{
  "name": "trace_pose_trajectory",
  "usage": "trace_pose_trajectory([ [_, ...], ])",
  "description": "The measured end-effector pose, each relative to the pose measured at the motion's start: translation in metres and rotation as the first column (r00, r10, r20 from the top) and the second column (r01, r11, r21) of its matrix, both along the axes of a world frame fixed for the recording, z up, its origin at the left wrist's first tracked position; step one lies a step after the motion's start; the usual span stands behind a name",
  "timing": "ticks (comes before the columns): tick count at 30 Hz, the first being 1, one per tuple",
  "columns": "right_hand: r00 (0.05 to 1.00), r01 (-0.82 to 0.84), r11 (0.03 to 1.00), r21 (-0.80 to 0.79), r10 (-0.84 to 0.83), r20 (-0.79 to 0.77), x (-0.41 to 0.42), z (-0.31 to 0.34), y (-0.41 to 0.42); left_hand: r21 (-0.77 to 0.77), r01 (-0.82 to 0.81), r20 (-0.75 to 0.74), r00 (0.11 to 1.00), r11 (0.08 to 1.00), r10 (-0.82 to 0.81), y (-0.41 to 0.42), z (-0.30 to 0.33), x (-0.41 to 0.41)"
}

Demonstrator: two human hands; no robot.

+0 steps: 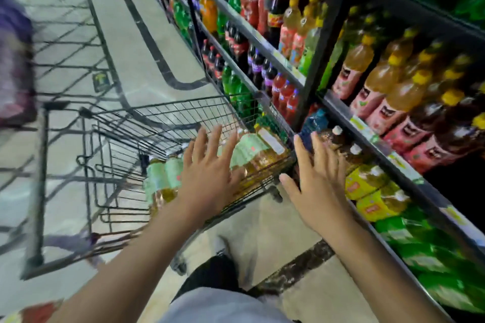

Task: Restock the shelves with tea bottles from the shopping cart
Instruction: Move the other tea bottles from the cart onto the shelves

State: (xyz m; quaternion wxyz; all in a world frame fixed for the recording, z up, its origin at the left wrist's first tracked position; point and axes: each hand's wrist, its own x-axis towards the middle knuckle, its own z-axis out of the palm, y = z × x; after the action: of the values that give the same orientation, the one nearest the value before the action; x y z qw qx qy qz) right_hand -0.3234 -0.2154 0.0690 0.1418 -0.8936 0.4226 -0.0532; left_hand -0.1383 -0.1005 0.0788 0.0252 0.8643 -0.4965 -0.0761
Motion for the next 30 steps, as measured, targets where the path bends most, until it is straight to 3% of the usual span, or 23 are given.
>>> trace_pose_trajectory([
  [8,0.99,-0.096,0.988,0.121,0.108,-0.093,0.069,-0.016,0.003,0.043,-0.199,-0.113,0.973,0.979,0.203,0.043,-0.041,0.066],
  [18,0.975,-0.059,0.966,0.253,0.111,-0.195,0.164,-0.064,0.008,0.159,-0.193,-0.221,0.949,0.968,0.226,0.066,-0.097,0.13],
  [23,0.947,-0.137,0.935,0.328,0.221,-0.234,0.211,-0.08,0.01,0.192,-0.262,-0.268,0.913,0.946,0.308,0.07,-0.116,0.151],
  [30,0.939,-0.196,0.839,0.508,0.309,-0.148,0.254,-0.121,0.007,0.221,-0.51,-0.351,0.754,0.831,0.556,0.078,-0.159,0.169],
])
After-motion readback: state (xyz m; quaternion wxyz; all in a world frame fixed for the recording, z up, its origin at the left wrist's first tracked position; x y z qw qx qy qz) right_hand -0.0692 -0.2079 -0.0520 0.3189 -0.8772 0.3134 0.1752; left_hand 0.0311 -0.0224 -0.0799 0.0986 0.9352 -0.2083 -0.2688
